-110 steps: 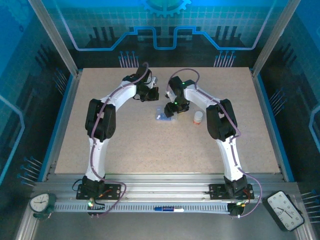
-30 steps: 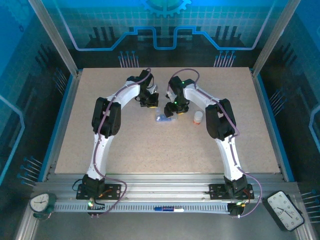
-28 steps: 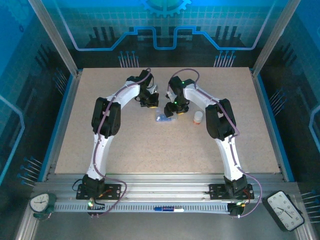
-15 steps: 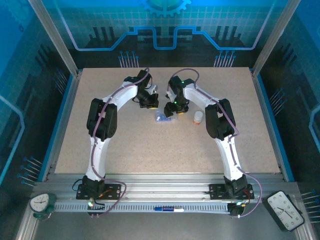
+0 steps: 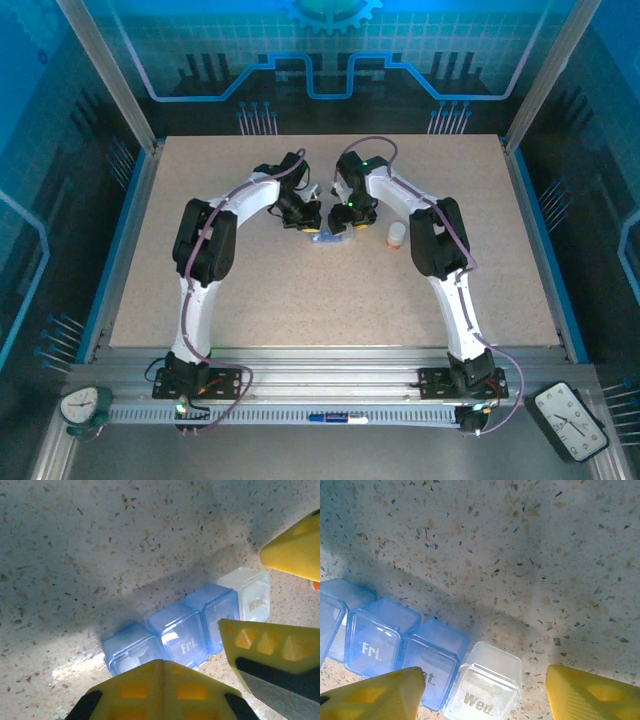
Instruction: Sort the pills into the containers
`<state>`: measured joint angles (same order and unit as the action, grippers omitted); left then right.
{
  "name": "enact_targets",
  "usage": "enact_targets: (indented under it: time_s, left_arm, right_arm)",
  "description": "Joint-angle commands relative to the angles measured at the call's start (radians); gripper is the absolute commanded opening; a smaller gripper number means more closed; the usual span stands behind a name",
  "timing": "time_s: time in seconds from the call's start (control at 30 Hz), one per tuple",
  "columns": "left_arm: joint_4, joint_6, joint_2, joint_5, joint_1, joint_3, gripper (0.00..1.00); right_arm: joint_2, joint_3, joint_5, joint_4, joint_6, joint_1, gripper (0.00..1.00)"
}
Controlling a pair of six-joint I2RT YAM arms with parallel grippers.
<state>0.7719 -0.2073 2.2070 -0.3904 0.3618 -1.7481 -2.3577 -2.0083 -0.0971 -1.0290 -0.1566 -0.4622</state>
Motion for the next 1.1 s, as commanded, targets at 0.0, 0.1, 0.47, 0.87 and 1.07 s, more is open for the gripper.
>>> enact_targets:
  time_s: [0.0,0.1,0.47,0.87,1.07]
  left_arm:
    - [-0.001,0.022,-0.052,-0.013,0.011,0.022,0.01]
    - [0.000,0.023,-0.057,-0.013,0.011,0.033,0.01]
    - [-0.013,0.026,-0.083,-0.010,0.013,0.085,0.01]
    - [-0.032,0.015,-0.060,-0.011,0.014,0.101,0.01]
    - [-0.032,0.018,-0.047,-0.005,0.015,0.108,0.01]
  right_arm:
    - [-0.077,-0.002,0.042,-0.018,-0.005,-0.008,0.67]
    - [-0.081,-0.004,0.042,-0.019,-0.004,-0.009,0.67]
    - [-0.089,-0.013,0.042,-0.024,-0.004,-0.009,0.67]
    - [-0.100,-0.024,0.039,-0.028,-0.004,-0.008,0.67]
    - [-0.101,-0.024,0.038,-0.029,-0.003,-0.007,0.67]
